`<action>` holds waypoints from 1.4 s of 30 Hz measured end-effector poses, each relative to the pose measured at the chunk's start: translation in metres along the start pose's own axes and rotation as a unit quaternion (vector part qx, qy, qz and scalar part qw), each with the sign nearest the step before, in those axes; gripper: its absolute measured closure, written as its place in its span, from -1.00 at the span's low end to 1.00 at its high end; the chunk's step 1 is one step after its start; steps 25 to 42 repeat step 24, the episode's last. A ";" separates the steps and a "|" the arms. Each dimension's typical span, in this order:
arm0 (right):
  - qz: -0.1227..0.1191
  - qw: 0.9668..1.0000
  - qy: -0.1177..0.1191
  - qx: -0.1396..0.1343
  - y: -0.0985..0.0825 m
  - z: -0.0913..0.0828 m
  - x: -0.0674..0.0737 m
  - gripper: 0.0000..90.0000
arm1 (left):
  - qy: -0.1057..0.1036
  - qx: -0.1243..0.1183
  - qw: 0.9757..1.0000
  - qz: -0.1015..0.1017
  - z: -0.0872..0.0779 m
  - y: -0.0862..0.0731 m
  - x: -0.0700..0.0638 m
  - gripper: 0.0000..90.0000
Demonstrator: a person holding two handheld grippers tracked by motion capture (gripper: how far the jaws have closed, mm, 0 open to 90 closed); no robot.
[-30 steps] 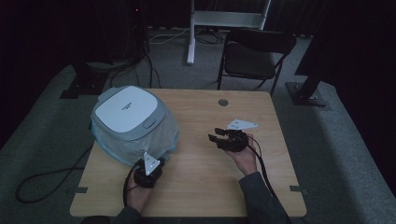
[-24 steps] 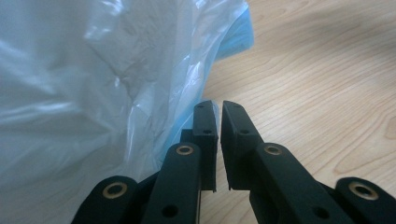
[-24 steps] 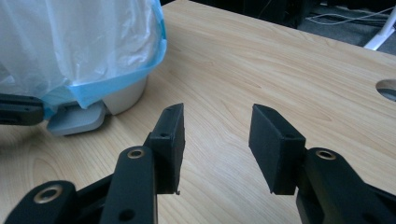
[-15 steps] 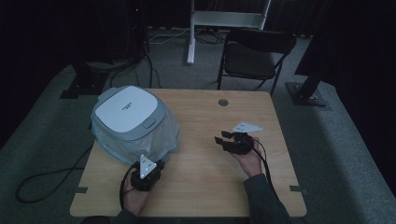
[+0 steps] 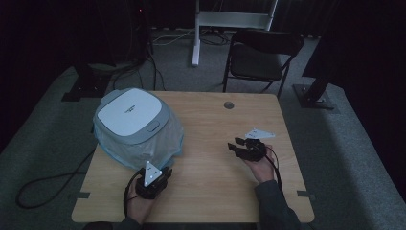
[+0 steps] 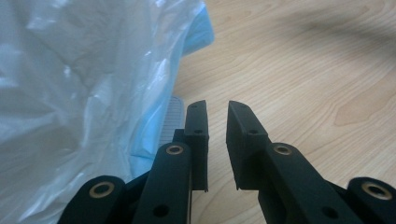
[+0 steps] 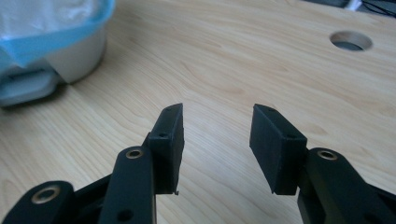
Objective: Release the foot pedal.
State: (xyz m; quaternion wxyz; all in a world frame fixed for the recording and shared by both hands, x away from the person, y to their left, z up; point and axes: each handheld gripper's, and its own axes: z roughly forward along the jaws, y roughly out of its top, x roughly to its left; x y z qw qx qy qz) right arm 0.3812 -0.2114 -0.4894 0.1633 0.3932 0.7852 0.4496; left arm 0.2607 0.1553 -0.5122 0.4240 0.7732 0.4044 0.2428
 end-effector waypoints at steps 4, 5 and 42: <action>0.003 1.000 -0.013 0.010 -0.008 0.000 -0.006 0.19 | -0.006 0.005 1.000 0.003 0.002 0.000 -0.001 0.75; 0.005 1.000 -0.017 0.013 -0.010 0.000 -0.007 0.19 | -0.007 0.006 1.000 0.004 0.002 0.000 -0.002 0.75; 0.004 0.997 -0.062 0.052 -0.029 0.009 -0.020 0.12 | -0.047 0.045 0.998 0.019 0.024 -0.004 -0.007 0.66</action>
